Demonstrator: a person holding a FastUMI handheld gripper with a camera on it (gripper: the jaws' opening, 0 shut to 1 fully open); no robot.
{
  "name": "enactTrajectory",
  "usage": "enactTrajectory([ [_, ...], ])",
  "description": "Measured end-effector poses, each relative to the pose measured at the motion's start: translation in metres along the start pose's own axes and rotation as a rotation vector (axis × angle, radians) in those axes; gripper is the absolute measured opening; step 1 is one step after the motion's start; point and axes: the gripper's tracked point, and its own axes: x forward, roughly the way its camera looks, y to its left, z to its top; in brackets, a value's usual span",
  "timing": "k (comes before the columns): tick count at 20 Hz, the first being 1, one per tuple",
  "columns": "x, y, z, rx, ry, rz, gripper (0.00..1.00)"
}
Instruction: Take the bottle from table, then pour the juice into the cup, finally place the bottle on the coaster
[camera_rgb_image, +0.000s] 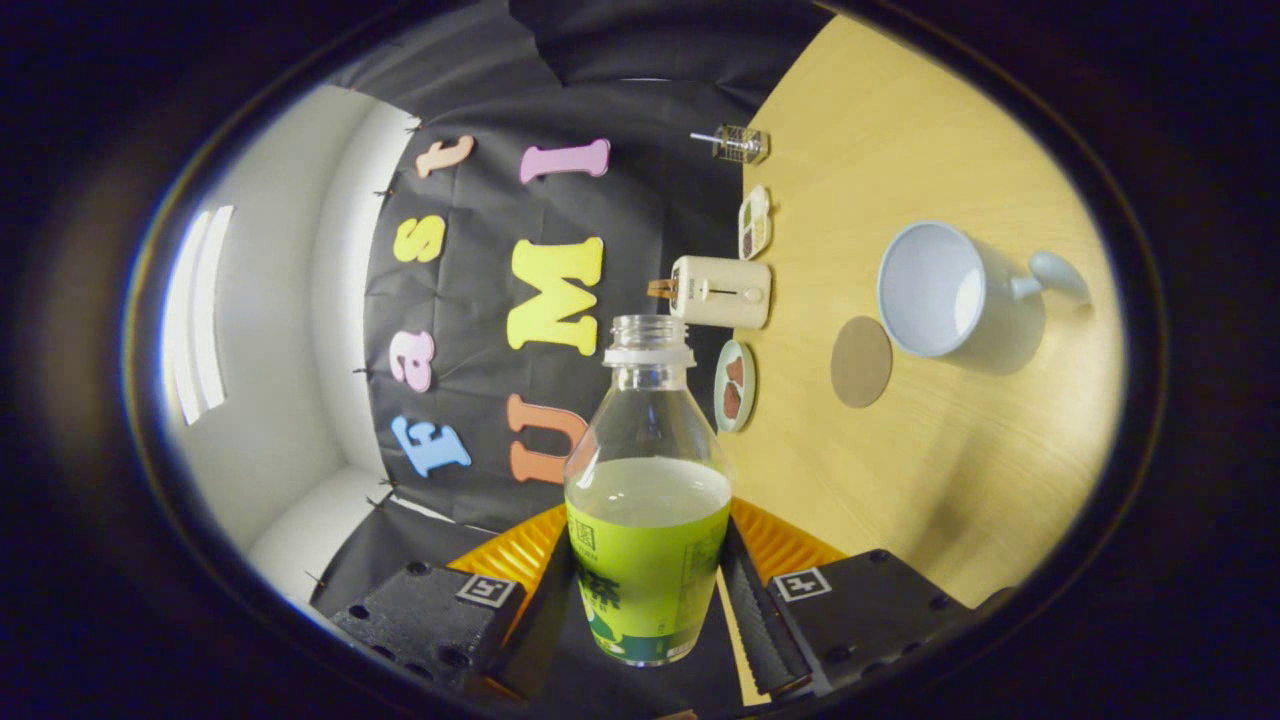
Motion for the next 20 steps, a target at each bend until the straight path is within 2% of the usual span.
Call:
enactTrajectory([
  [12, 0.006, 0.014, 0.011, 0.238, 0.002, 0.082, 0.78],
  [20, 0.011, 0.021, 0.023, 0.354, 0.003, 0.099, 0.78],
])
